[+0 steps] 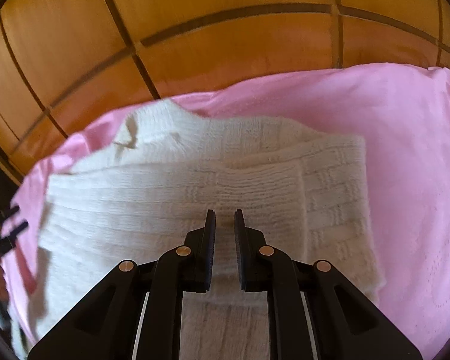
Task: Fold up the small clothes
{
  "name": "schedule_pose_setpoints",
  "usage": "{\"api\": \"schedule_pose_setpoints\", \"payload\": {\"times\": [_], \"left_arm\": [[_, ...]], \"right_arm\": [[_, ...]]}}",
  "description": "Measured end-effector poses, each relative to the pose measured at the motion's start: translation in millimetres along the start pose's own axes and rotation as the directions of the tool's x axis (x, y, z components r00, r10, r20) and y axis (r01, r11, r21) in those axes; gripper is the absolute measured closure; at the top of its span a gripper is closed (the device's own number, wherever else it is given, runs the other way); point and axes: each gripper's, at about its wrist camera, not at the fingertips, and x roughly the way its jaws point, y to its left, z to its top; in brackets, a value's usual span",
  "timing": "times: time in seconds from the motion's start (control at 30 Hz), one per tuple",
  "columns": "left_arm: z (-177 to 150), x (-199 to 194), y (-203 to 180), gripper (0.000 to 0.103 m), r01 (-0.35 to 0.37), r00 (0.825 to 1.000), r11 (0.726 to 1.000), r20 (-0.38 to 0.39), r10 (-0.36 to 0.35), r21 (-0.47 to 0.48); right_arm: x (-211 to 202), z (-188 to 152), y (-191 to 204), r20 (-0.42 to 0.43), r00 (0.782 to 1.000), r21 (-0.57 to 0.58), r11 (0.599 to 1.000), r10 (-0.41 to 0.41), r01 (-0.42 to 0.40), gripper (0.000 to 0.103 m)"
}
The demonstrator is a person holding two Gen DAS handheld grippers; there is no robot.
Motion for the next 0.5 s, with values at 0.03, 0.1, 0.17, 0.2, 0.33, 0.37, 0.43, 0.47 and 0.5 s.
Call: {"api": "schedule_pose_setpoints", "payload": {"times": [0.03, 0.1, 0.17, 0.2, 0.33, 0.37, 0.43, 0.47, 0.5], "left_arm": [[4.8, 7.2, 1.1, 0.044, -0.012, 1.0, 1.0, -0.002, 0.012, -0.014], [14.0, 24.7, -0.5, 0.043, 0.006, 0.999, 1.0, -0.037, -0.006, -0.011], [19.3, 41.8, -0.7, 0.044, -0.026, 0.998, 0.999, -0.053, 0.025, -0.024], [21.1, 49.7, -1.1, 0.045, -0.016, 0.998, 1.0, -0.066, 0.015, -0.023], [19.0, 62.4, -14.6, 0.09, -0.029, 0.998, 0.999, -0.06, 0.031, 0.04], [14.8, 57.7, -23.4, 0.091, -0.046, 0.999, 0.996, -0.02, 0.047, 0.078], [8.3, 45.3, -36.1, 0.092, -0.089, 0.995, 0.985, 0.055, 0.082, 0.149], [3.0, 42.5, -44.1, 0.092, -0.134, 0.989, 0.972, 0.094, 0.117, 0.195], [0.2, 46.5, -48.4, 0.091, -0.191, 0.979, 0.955, 0.114, 0.169, 0.226]], "right_arm": [[3.8, 1.0, -0.3, -0.001, 1.0, 0.0, 1.0, -0.007, 0.007, 0.092], [8.1, 2.9, -1.3, -0.001, 1.0, 0.001, 1.0, -0.007, 0.008, 0.085], [9.2, 3.2, -1.4, 0.005, 1.0, -0.004, 1.0, -0.002, 0.002, 0.076], [9.7, 2.9, -1.4, 0.007, 1.0, -0.008, 1.0, 0.0, 0.0, 0.074], [11.2, -1.7, 1.9, 0.019, 1.0, -0.043, 0.999, -0.014, 0.015, 0.073], [11.4, -2.0, 3.4, 0.024, 1.0, -0.049, 0.999, -0.019, 0.02, 0.072], [11.0, -4.4, 5.3, 0.035, 0.999, -0.064, 0.998, -0.028, 0.03, 0.072], [11.6, -6.3, 6.2, 0.041, 0.999, -0.071, 0.997, -0.034, 0.037, 0.072], [13.2, -7.7, 7.1, 0.044, 0.998, -0.076, 0.996, -0.042, 0.045, 0.072]]}}
